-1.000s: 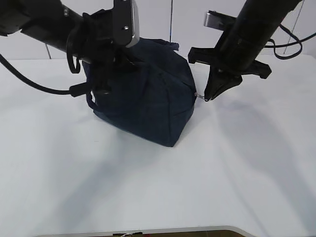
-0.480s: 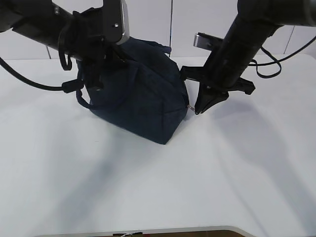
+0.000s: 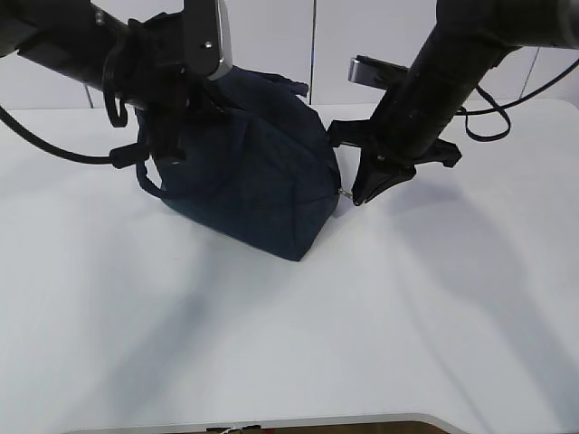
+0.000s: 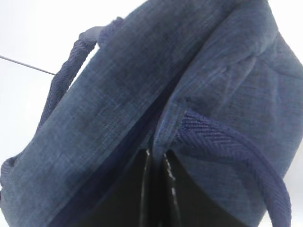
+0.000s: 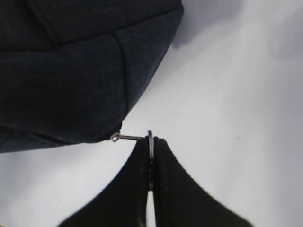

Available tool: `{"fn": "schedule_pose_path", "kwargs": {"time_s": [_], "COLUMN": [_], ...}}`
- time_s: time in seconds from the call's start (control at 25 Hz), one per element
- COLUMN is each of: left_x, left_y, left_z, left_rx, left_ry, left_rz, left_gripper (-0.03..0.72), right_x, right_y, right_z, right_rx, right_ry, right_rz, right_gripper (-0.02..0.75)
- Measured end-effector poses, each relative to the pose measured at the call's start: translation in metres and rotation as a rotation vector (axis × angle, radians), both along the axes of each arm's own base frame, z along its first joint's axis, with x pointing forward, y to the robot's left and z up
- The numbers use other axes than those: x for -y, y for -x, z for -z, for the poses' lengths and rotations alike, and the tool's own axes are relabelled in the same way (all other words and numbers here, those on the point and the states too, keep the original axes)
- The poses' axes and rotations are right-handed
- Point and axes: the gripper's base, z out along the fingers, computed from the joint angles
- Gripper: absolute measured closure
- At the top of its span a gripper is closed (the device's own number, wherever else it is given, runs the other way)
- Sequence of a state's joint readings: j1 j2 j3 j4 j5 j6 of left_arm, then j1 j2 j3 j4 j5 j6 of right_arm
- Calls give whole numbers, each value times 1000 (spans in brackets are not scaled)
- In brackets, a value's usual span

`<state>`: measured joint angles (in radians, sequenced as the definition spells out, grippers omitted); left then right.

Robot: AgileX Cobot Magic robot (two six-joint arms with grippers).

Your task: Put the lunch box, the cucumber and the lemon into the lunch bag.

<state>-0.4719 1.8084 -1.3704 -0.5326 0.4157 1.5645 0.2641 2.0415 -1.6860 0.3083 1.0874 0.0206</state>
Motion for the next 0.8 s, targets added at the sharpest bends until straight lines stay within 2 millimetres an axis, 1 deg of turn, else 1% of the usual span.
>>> {"fn": "schedule_pose_path", "kwargs": {"time_s": [0.12,0.2,0.32,0.44,0.52,0.56,0.64,0.8], "left_x": [-1,-1,-2,-3,-3,-4,-4,-4], "left_y": [0,0,0,-1,-1,-1,-1,-1], "left_z": [0,1,1,1,1,1,1,1], "left_rx": [-8,-11,-11,-10,-10,-10,-10,-10], "left_ry": [-2,-3,-3,-4,-4,-4,-4,-4], "left_rz": [2,2,0,-3,-3,-4,-4,-4], "left_gripper": [696,696,696,696,695,694,694,692], "right_x": [0,0,2,1,-1,-3,-5,-4], "right_y": [-1,0,1,2,4,6,7,10], "right_z": [-2,-5,-8,-9,-11,-12,-14,-24], "right_rx": [30,47,58,49,39,40,49,119], "right_ry": [5,10,18,-4,-36,-53,-69,-61], "right_rz": [-38,-68,-98,-113,-133,-149,-193,-317], "right_gripper": [731,709,612,472,408,389,372,363]}}
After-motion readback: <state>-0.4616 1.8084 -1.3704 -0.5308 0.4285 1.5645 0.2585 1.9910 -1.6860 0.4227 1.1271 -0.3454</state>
